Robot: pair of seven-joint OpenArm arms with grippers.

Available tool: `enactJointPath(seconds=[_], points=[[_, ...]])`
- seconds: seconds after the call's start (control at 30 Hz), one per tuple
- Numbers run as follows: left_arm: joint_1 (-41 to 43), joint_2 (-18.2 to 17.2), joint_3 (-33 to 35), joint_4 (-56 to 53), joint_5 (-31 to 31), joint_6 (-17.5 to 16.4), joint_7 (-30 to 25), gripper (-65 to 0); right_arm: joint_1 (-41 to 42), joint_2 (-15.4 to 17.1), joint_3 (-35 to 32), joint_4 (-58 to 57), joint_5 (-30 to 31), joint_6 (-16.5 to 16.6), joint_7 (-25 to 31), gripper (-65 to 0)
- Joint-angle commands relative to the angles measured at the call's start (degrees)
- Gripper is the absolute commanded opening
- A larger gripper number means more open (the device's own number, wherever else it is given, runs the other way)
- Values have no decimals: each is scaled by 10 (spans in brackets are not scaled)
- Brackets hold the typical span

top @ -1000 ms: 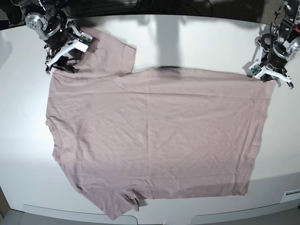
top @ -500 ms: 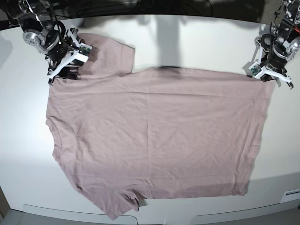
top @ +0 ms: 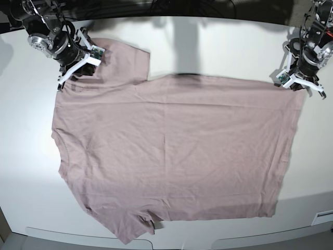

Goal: Fold the T-shirt properly
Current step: 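Grasp the shirt's shoulder edges with both grippers, then lift and pull the shoulder edges outward, folding the shirt lengthwise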

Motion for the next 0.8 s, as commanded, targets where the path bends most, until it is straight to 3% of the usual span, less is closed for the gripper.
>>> enactJointPath(seconds=[0.0, 0.1, 0.17, 0.23, 0.37, 0.53, 0.7, 0.77], points=[[16, -1, 7, -13, -21, -56, 52, -650, -6, 3, -4, -11, 2, 36, -18, -650], [18, -1, 7, -13, -60, -56, 31, -650, -8, 3, -4, -11, 3, 34, -27, -650], [28, -2, 7, -13, -62, -40, -3, -650, -14, 3, -4, -11, 36, -20, -27, -650], [43, -2, 7, -12, -63, 6, -34, -650, -23, 5, 7, -10, 91, -46, -27, -650], [76, -9, 7, -9, -109, 62, -75, -650, -58, 5, 66, 3, 174, -46, -22, -650], [116, -33, 5, 12, -220, 80, -116, -650, -138, 5, 155, 50, 205, -45, 27, -650], [157, -37, 5, 58, -229, 84, -116, -650, -228, 4, 212, 96, 217, -45, 39, -650], [179, -37, 5, 81, -239, 102, -115, -650, -262, 0, 229, 112, 217, -46, 41, -650]])
